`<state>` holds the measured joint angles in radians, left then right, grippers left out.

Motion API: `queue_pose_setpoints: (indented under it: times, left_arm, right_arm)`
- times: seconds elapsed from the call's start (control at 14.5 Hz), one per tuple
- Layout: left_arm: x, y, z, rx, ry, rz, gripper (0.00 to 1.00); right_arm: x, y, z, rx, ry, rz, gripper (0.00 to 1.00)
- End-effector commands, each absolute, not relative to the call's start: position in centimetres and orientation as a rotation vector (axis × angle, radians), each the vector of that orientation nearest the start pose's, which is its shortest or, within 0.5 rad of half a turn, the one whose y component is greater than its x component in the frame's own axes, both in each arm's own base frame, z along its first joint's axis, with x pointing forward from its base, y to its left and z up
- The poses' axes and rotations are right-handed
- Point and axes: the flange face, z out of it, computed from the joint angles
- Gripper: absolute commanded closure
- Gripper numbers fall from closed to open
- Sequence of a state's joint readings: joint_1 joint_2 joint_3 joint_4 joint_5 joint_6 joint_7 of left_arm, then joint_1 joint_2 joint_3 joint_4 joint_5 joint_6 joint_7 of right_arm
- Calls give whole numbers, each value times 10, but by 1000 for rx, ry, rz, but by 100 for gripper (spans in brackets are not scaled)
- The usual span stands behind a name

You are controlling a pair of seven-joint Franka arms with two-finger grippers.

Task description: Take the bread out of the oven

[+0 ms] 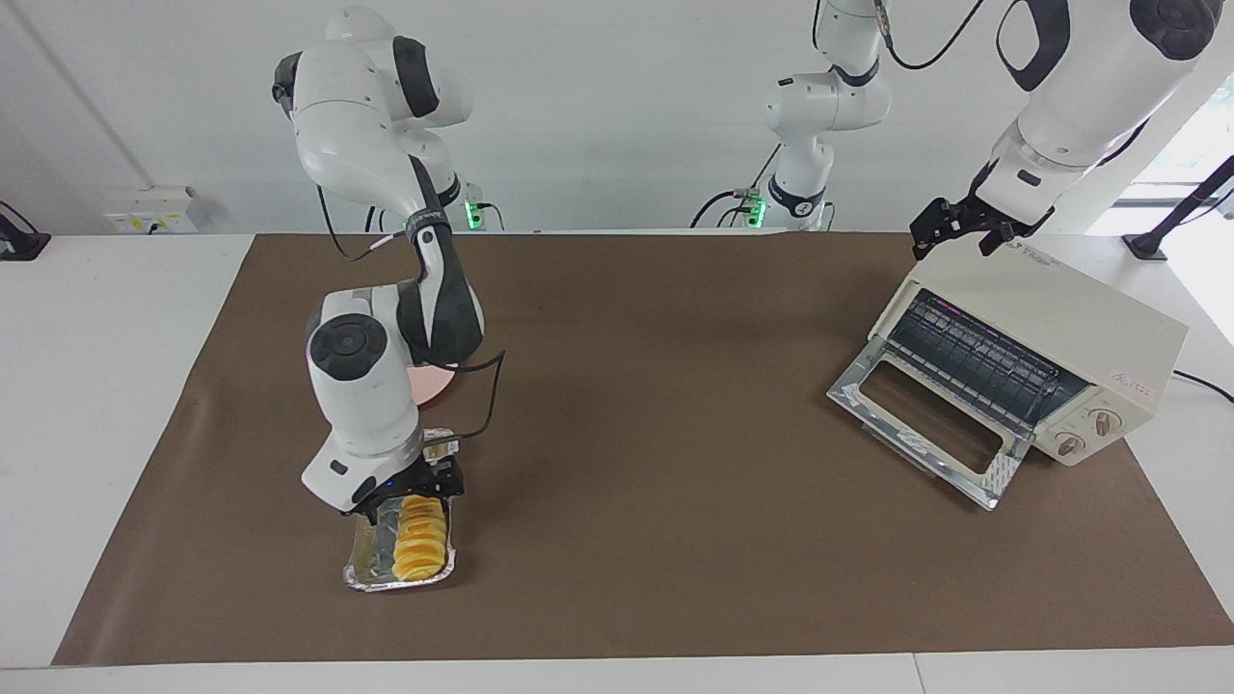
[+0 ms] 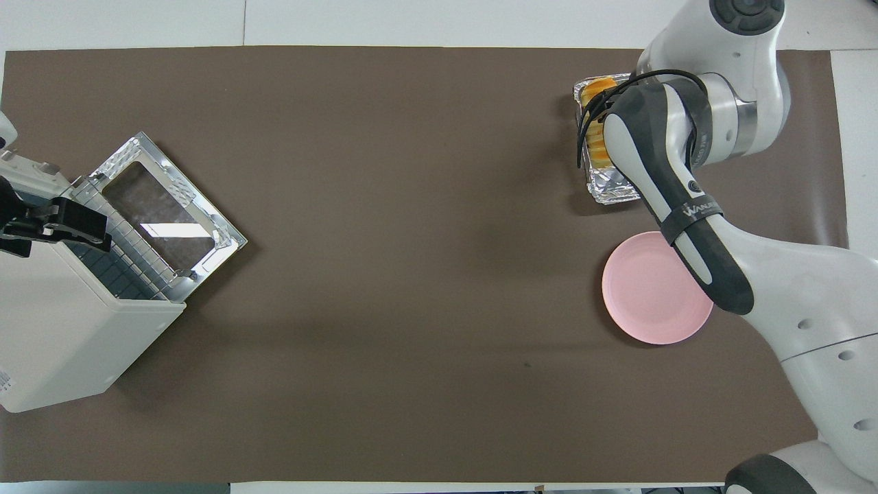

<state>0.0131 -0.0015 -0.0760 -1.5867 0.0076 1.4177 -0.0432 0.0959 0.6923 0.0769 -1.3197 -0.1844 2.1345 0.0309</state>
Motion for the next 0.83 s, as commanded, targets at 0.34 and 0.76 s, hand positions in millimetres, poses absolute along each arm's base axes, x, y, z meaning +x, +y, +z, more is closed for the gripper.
queue_pose_setpoints:
  times: [0.34,0.76]
  left_arm:
    - [527,-30,610,-3123,29,250,0]
    - [527,-30,610,-3123,29,250,0]
  right_arm:
    - [730,94,319,-3236,-335,-261,4]
    - [739,84,349,-3261,-308,-197,4]
